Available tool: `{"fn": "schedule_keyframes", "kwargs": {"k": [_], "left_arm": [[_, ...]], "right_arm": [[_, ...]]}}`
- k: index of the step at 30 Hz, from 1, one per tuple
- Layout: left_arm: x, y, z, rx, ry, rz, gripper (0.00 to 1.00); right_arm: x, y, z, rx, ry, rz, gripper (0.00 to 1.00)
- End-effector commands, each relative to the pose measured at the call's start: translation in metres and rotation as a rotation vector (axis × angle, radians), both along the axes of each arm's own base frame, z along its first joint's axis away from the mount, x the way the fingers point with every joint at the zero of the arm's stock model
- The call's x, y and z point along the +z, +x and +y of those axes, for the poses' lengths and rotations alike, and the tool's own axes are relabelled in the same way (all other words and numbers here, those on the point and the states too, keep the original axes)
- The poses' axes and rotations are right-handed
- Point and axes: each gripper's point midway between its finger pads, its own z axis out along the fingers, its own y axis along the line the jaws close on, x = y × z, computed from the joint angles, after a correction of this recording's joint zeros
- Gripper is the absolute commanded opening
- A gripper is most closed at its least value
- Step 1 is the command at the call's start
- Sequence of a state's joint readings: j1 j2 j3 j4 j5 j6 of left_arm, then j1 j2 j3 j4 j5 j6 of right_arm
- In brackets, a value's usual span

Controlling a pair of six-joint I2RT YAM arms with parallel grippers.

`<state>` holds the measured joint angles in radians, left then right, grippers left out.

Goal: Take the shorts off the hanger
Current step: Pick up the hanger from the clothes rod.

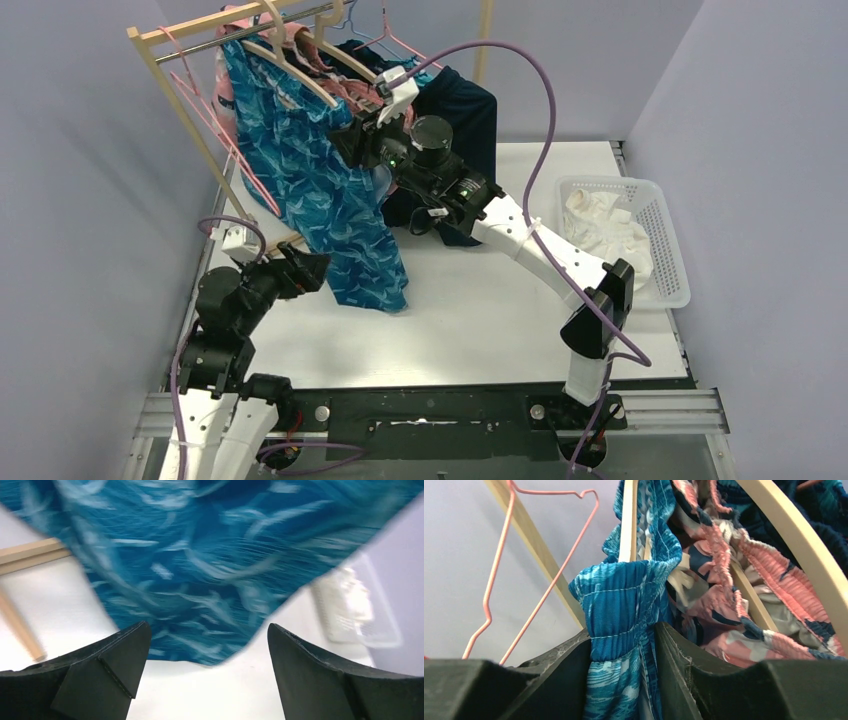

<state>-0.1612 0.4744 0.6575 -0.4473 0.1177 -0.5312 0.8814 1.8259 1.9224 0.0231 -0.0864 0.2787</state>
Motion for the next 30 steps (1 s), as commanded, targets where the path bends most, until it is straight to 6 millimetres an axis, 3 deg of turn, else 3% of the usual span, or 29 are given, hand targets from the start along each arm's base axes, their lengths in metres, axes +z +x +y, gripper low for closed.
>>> {"fn": "schedule_keyframes", "kwargs": {"k": [1, 5, 8, 13, 16, 19, 23, 27, 30], "left_arm": [[0.058, -0.023, -0.044, -0.258, -0.134, -0.123, 0.87], [0.072, -0.041, -0.059, -0.386, -0.134, -0.121, 0.87], [0.094, -0.056, -0.075, -0.507, -0.182, -0.162, 0.86], [0.171, -0.07, -0.09, -0.628, -0.316, -0.294, 0.87], [0.208, -0.077, -0.096, -0.689, -0.358, -0.335, 0.87], [0.243, -0.072, -0.092, -0.652, -0.387, -0.39, 0.87], [0.276, -0.045, -0.086, -0.56, -0.423, -0.431, 0.86], [0.28, 0.015, -0.064, -0.313, -0.432, -0.404, 0.8], [0.28, 0.056, -0.057, -0.22, -0.443, -0.393, 0.76]], "right_arm": [[0.006, 0.007, -0.022, -0.032, 0.025, 0.034, 0.0], [-0.002, 0.013, -0.028, -0.043, 0.015, 0.055, 0.03], [-0.007, 0.015, -0.031, -0.041, 0.011, 0.069, 0.04], [-0.014, 0.015, -0.031, -0.022, -0.004, 0.075, 0.08], [-0.017, 0.013, -0.029, -0.006, -0.012, 0.078, 0.13], [-0.019, 0.012, -0.029, 0.004, -0.019, 0.078, 0.17], [-0.021, 0.011, -0.029, 0.012, -0.016, 0.086, 0.18], [-0.023, 0.007, -0.03, 0.02, -0.008, 0.091, 0.18], [-0.026, 0.002, -0.03, 0.035, -0.003, 0.09, 0.18]]}}
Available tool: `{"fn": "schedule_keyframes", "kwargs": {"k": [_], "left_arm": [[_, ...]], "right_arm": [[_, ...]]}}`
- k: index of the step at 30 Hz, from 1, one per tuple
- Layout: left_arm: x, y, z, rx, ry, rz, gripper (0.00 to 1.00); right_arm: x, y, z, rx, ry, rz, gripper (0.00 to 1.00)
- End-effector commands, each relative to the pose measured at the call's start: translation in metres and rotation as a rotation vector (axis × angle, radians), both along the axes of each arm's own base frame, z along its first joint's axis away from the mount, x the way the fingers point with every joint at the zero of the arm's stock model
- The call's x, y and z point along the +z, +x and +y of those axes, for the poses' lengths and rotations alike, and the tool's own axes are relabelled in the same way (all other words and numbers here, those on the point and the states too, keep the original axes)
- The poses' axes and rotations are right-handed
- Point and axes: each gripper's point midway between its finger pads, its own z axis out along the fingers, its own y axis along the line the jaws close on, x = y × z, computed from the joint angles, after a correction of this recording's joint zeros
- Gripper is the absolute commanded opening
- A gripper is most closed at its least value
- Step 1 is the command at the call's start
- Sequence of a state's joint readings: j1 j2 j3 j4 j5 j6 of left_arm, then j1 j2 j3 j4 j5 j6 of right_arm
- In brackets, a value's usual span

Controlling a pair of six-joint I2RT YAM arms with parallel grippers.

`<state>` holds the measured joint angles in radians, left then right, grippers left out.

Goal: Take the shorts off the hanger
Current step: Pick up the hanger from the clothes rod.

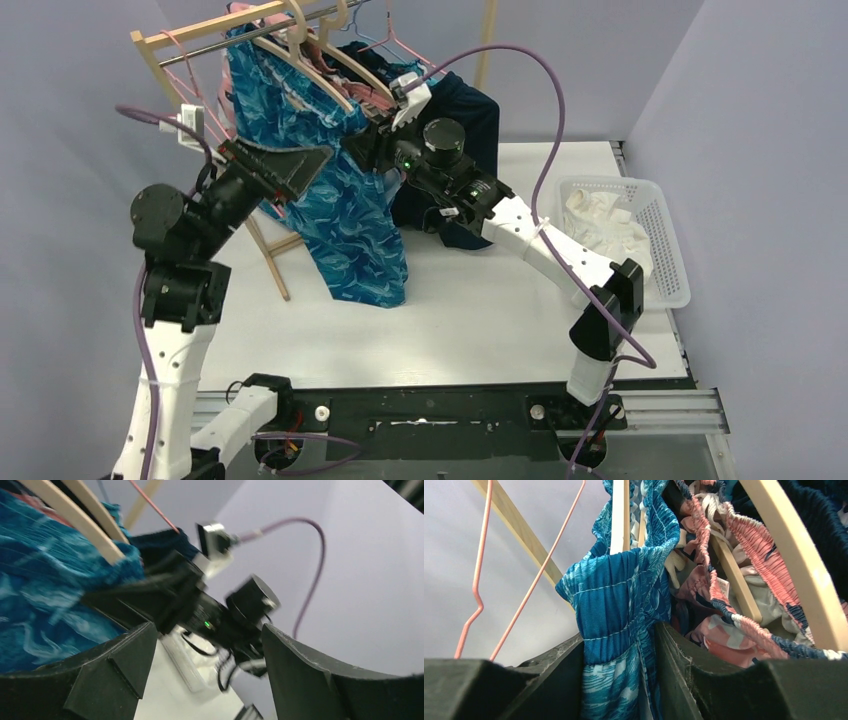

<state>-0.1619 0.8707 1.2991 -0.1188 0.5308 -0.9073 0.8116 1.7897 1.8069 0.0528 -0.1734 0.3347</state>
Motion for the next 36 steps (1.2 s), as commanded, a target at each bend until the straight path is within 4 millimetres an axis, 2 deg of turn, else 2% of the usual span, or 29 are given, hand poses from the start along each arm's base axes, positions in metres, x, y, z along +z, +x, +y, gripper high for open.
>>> {"fn": "schedule_keyframes", "kwargs": {"k": [1, 3, 6, 10, 14, 19, 24, 28, 36], "left_arm": [[0.01, 0.068, 0.019, 0.191, -0.063, 0.033, 0.75], [0.017, 0.084, 0.017, 0.198, -0.062, 0.029, 0.73], [0.013, 0.106, 0.015, 0.214, -0.045, 0.047, 0.73], [0.007, 0.125, 0.011, 0.218, -0.039, 0.043, 0.73], [0.002, 0.137, 0.003, 0.196, -0.02, 0.041, 0.73], [0.012, 0.128, -0.009, 0.139, 0.006, -0.022, 0.7], [0.019, 0.12, -0.022, 0.051, 0.03, -0.095, 0.68], [0.031, 0.104, -0.035, -0.05, 0.036, -0.18, 0.64], [0.06, 0.073, -0.037, -0.09, 0.026, -0.317, 0.47]], "right_arm": [[0.003, -0.013, -0.011, 0.021, 0.006, 0.019, 0.18], [0.003, -0.017, -0.01, 0.04, 0.004, 0.015, 0.18], [0.004, -0.023, -0.008, 0.072, -0.003, 0.007, 0.18], [0.007, -0.031, -0.003, 0.11, -0.007, -0.009, 0.19], [0.006, -0.034, 0.002, 0.135, -0.031, -0.014, 0.11], [0.001, -0.048, 0.009, 0.177, -0.066, -0.029, 0.01], [0.003, -0.062, 0.02, 0.241, -0.094, -0.06, 0.0], [0.004, -0.062, 0.023, 0.238, -0.102, -0.068, 0.0], [0.01, -0.051, 0.011, 0.132, -0.082, -0.077, 0.0]]}}
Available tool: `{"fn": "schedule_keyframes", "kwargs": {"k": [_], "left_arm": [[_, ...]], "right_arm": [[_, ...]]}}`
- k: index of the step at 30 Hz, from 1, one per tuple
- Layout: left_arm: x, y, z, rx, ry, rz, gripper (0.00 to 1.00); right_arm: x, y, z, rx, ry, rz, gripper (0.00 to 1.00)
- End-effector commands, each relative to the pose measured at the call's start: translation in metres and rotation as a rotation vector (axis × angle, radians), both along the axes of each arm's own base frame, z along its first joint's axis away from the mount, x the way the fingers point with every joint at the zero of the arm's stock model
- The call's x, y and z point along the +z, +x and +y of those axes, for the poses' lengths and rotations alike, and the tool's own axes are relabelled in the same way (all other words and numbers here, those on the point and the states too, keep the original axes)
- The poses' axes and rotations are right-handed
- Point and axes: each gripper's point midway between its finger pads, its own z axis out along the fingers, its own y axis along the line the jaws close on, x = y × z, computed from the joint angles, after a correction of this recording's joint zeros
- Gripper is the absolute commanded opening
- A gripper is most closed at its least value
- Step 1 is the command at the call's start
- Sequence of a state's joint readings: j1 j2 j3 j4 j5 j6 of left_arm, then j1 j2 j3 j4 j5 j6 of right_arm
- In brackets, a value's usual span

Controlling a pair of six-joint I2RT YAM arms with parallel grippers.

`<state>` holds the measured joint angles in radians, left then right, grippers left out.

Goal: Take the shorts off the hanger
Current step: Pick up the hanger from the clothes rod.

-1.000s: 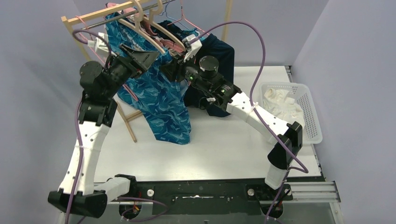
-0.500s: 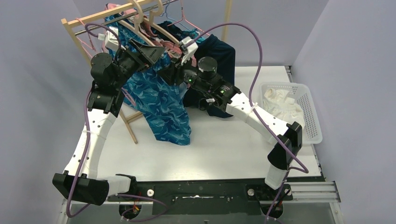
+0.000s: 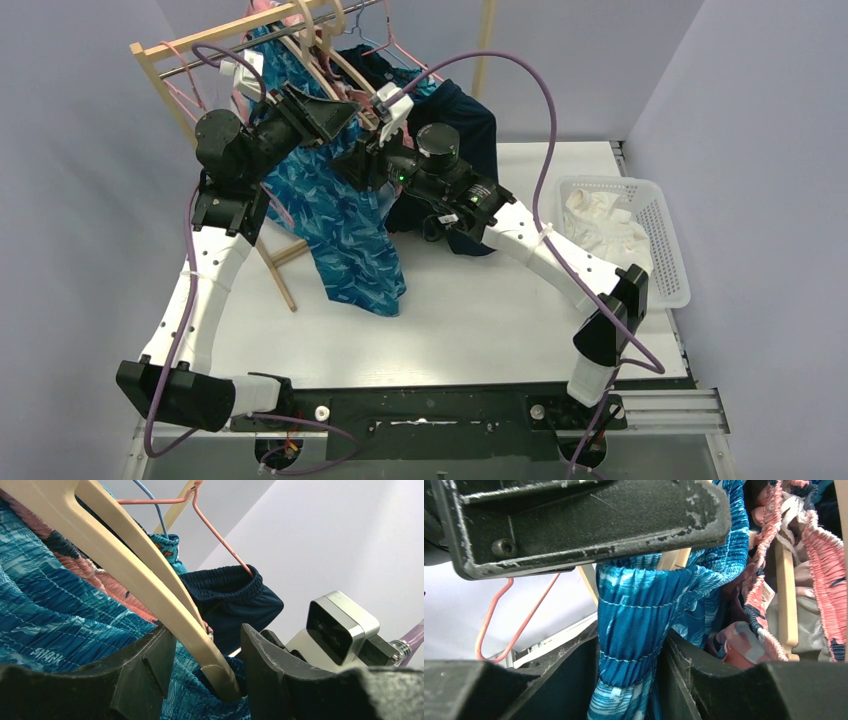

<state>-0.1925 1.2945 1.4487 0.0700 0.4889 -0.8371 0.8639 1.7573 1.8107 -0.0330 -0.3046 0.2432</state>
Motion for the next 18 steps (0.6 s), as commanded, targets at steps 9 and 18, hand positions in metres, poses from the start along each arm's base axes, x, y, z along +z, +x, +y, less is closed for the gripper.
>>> {"fn": "schedule_keyframes", "kwargs": {"k": [9, 18], "left_arm": [[0.088, -0.084, -0.007, -0.13, -0.029, -0.367, 0.46], [0.053, -0.108, -0.008, -0.171, -0.013, -0.294, 0.58]], "right_arm": [[0.025, -0.004, -0.023, -0.114, 0.063, -0.049, 0.0], [0.006, -0.03, -0.043, -0.118, 0.048, 0.011, 0.0]]}}
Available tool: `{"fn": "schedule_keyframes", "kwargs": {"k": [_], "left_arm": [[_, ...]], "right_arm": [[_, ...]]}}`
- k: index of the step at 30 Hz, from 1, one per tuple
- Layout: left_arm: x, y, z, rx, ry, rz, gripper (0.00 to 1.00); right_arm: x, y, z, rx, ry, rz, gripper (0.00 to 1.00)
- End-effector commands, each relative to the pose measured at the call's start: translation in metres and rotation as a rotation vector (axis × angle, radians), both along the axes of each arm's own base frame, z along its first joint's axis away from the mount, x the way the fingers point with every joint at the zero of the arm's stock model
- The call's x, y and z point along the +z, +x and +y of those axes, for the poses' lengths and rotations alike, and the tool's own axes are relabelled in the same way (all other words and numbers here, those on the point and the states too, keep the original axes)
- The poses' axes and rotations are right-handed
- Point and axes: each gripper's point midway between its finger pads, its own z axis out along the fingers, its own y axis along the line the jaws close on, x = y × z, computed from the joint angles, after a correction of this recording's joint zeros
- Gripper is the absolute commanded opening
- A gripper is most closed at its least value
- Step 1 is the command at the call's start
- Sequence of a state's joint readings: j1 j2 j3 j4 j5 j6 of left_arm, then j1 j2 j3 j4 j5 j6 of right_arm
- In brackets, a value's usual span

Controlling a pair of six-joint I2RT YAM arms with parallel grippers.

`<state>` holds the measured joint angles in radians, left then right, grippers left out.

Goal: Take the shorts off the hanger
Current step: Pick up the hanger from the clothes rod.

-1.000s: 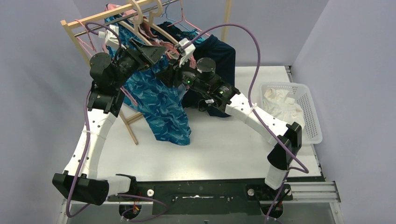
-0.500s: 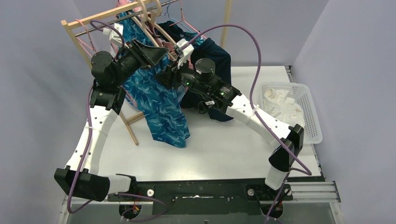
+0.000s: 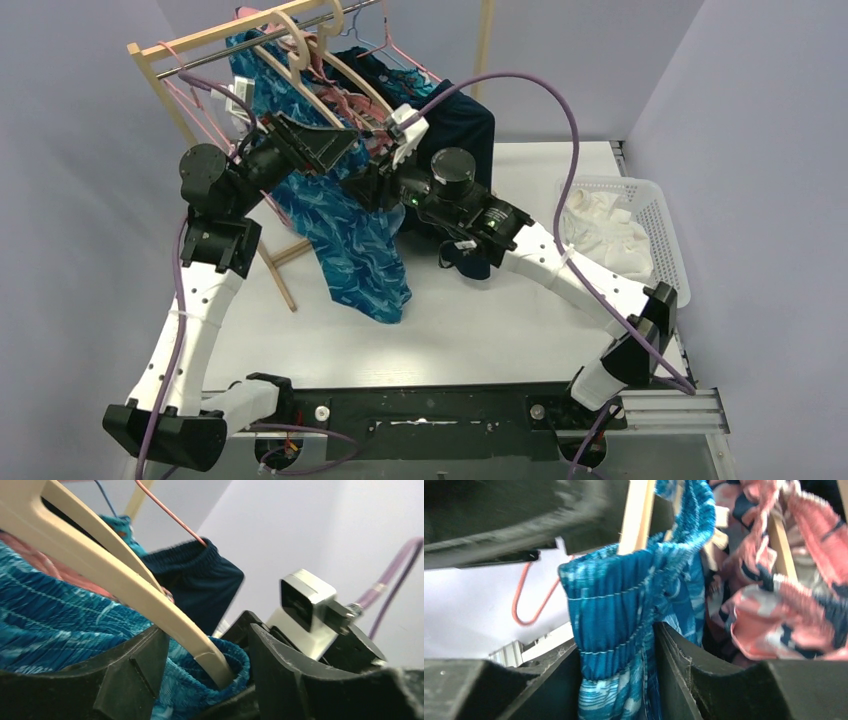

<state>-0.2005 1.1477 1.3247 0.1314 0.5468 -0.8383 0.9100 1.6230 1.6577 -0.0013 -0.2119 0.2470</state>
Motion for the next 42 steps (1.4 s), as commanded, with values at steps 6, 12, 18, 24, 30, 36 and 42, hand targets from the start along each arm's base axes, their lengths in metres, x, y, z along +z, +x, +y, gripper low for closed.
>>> {"fn": "schedule_keyframes", "kwargs": {"k": [6, 12, 18, 24, 30, 36, 42], "left_arm": [[0.013, -0.085, -0.018, -0.221, 0.063, -0.15, 0.72], [-0.019, -0.104, -0.03, -0.298, 0.127, -0.082, 0.77], [-0.039, -0.119, -0.057, -0.391, 0.179, -0.023, 0.78], [-0.079, -0.15, -0.103, -0.42, 0.317, 0.031, 0.78], [-0.135, -0.17, -0.128, -0.277, 0.483, 0.075, 0.78], [-0.169, -0.162, -0.114, -0.058, 0.452, 0.15, 0.78], [-0.24, -0.135, -0.066, 0.231, 0.422, 0.305, 0.8]], "right_arm": [[-0.022, -0.024, -0.058, -0.092, 0.012, 0.049, 0.0], [-0.044, -0.048, -0.088, -0.078, 0.017, 0.09, 0.0], [-0.067, -0.064, -0.119, -0.122, 0.013, 0.142, 0.0], [-0.093, -0.077, -0.154, -0.181, -0.043, 0.156, 0.0], [-0.136, -0.092, -0.172, -0.179, -0.12, 0.222, 0.0], [-0.167, -0.1, -0.184, -0.215, -0.097, 0.302, 0.0], [-0.181, -0.103, -0.186, -0.225, -0.088, 0.343, 0.0]]}}
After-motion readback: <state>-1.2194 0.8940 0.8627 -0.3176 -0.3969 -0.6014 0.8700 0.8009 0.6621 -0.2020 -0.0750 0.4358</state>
